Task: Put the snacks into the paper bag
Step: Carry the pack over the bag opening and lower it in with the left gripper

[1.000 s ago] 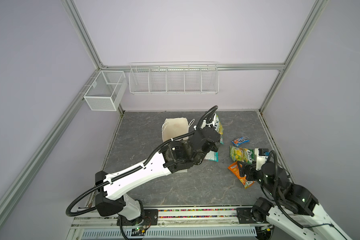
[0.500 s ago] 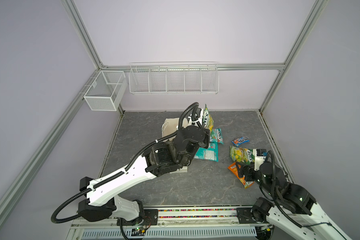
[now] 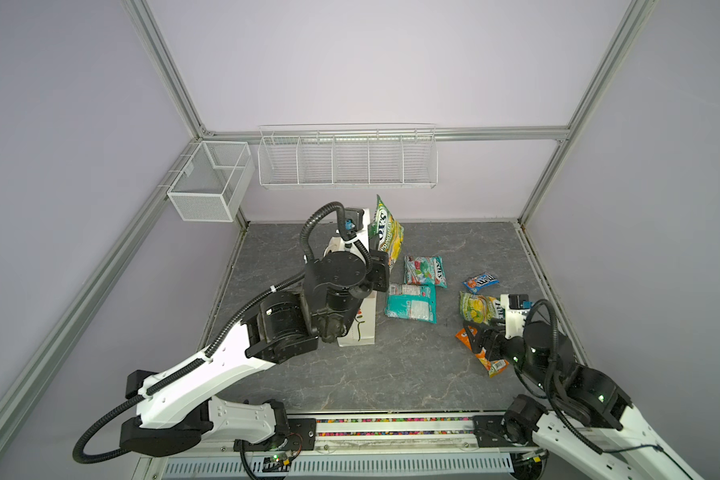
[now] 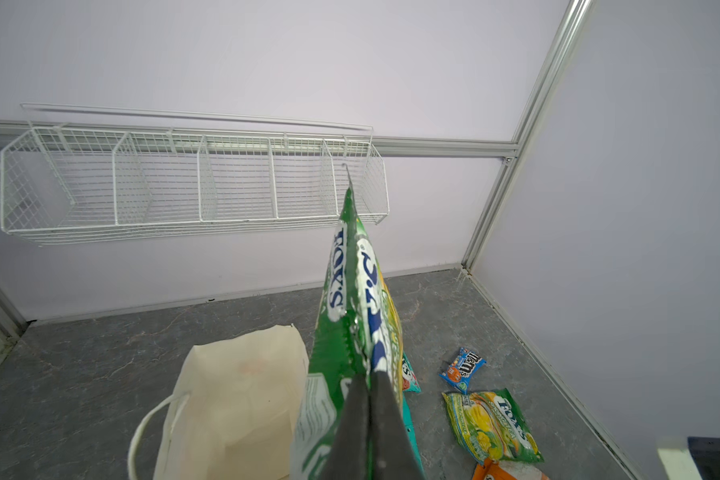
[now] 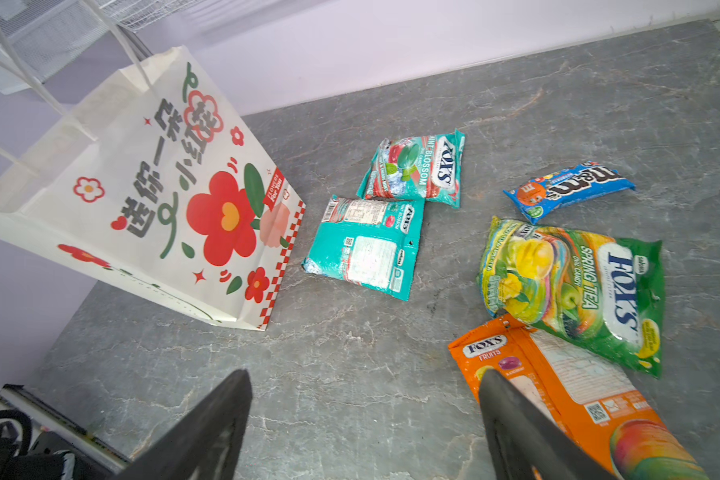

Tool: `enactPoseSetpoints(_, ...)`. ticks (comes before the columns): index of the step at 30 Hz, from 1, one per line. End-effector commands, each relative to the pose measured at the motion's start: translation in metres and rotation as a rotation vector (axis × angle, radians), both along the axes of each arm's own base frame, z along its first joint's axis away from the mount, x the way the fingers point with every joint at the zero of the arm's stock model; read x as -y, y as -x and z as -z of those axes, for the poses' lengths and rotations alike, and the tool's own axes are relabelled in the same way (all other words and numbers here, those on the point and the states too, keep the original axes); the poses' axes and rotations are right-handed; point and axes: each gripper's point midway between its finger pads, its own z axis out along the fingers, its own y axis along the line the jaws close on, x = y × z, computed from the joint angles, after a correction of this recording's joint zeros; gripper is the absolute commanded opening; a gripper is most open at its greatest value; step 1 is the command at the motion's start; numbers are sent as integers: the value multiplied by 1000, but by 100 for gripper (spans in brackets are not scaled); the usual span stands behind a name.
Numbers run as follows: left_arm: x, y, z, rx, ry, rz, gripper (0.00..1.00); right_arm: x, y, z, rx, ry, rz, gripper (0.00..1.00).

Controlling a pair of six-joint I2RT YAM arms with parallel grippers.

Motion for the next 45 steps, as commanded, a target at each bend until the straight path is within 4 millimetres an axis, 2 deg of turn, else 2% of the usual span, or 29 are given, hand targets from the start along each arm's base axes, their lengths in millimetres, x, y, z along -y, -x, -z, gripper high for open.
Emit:
enactPoseSetpoints(1, -30, -4, -13, 35, 41, -71, 0, -11, 1, -7, 32, -34, -57, 88)
enactPoseSetpoints(8, -64, -7, -8, 29, 55, -130, 0, -15, 0, -6, 27, -36, -73, 89)
enactPoseSetpoints(16, -73, -11, 7, 12, 18, -164, 0, -21, -2, -3, 6, -36, -87, 89)
enactPoseSetpoints(29, -65, -23, 28, -32, -59, -171, 0, -18, 0, -1, 1, -42, -78, 89)
enactPoseSetpoints(45, -53, -52, 64, -129, -112, -166, 0, -13, 4, 2, -4, -37, -66, 89)
